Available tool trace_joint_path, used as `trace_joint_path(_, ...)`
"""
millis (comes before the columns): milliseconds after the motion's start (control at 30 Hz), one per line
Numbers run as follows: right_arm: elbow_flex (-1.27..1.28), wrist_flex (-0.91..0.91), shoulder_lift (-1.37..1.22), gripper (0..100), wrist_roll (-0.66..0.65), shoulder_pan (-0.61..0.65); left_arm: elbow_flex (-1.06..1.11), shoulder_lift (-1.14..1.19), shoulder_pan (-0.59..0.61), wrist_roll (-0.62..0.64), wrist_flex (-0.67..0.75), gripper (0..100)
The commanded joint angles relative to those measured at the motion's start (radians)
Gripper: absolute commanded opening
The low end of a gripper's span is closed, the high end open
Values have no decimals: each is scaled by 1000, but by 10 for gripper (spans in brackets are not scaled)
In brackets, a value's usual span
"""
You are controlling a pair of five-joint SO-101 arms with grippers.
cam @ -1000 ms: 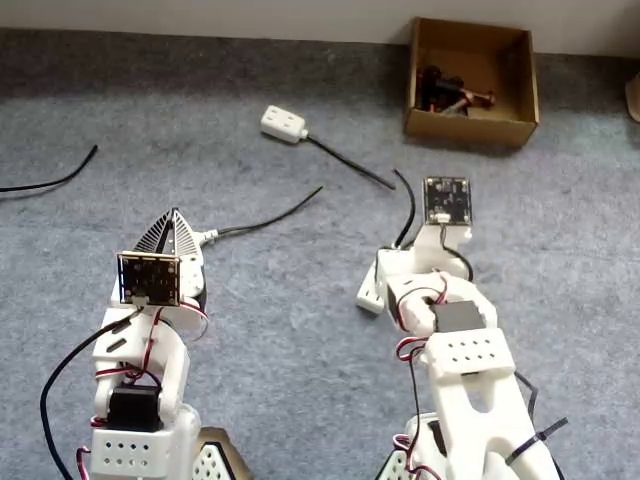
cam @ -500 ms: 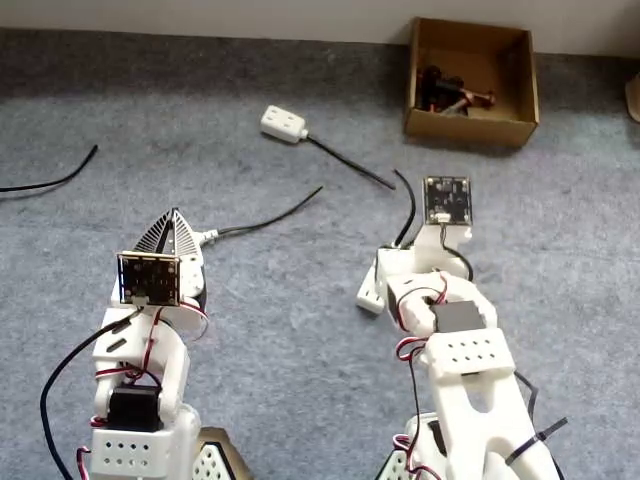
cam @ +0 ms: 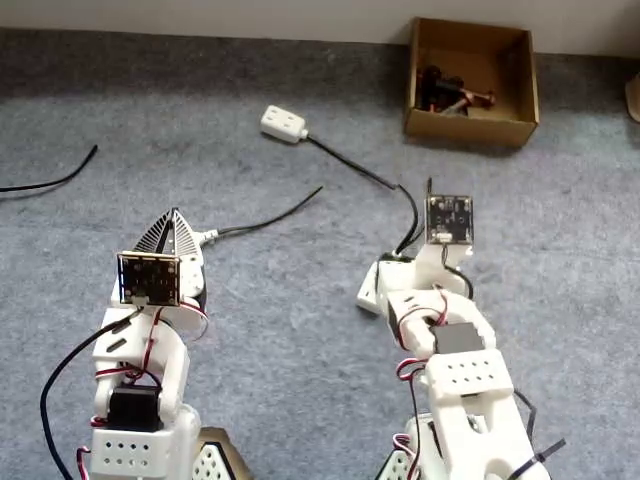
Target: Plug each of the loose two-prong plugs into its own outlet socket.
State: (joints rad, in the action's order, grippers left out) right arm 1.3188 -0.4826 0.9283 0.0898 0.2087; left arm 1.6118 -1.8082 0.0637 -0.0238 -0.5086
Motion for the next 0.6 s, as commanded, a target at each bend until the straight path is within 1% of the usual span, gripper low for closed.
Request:
trace_joint_path(0,24,21,93,6,-6,-16,-13,-13,8,3,20,7)
trace_joint_path(200,51,-15,159,6,8,-21,-13,-13,8,3,20,7)
trace_joint_path(467,54,-19,160,6,9,-19,-13,-13,8,3,20,7)
trace_joint_path(567,97,-2,163,6,9,-18,-13,-13,8,3,20,7)
